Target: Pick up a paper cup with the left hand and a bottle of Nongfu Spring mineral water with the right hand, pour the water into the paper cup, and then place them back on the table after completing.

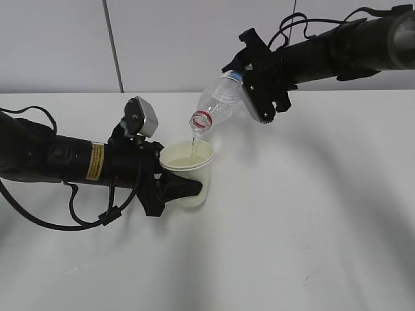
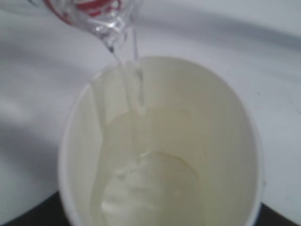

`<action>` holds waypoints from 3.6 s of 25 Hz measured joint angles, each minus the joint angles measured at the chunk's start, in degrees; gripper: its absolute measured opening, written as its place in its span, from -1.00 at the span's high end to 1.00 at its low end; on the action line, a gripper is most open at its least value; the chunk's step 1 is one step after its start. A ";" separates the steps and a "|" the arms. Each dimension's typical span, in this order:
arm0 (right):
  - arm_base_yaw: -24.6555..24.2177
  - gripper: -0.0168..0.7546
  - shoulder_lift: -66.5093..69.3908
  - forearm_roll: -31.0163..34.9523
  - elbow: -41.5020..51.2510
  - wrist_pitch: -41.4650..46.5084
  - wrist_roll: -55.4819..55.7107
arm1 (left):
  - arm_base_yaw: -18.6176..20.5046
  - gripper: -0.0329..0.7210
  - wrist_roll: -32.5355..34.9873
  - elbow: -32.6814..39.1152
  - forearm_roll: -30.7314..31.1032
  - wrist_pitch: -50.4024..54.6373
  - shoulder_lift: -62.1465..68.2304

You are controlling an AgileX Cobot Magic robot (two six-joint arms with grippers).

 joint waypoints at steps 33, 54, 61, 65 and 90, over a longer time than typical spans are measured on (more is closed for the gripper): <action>0.00 -0.27 0.09 0.20 -1.10 -8.72 66.31 | 3.81 -0.07 0.00 0.00 -4.74 4.11 0.00; -6.71 -0.27 5.24 13.50 3.61 -31.52 76.37 | 8.13 -0.09 0.29 0.65 -6.47 6.95 0.07; -8.65 -0.27 5.24 13.75 7.09 -34.07 73.82 | 8.44 -0.09 1.29 3.56 -7.48 5.81 0.07; -9.42 -0.27 5.24 13.82 9.13 -34.45 70.77 | 8.44 -0.09 4.98 4.65 -9.65 3.40 0.07; -9.77 -0.27 5.24 15.95 11.27 -36.51 60.58 | 8.38 -0.15 20.95 4.69 -15.99 -10.21 7.70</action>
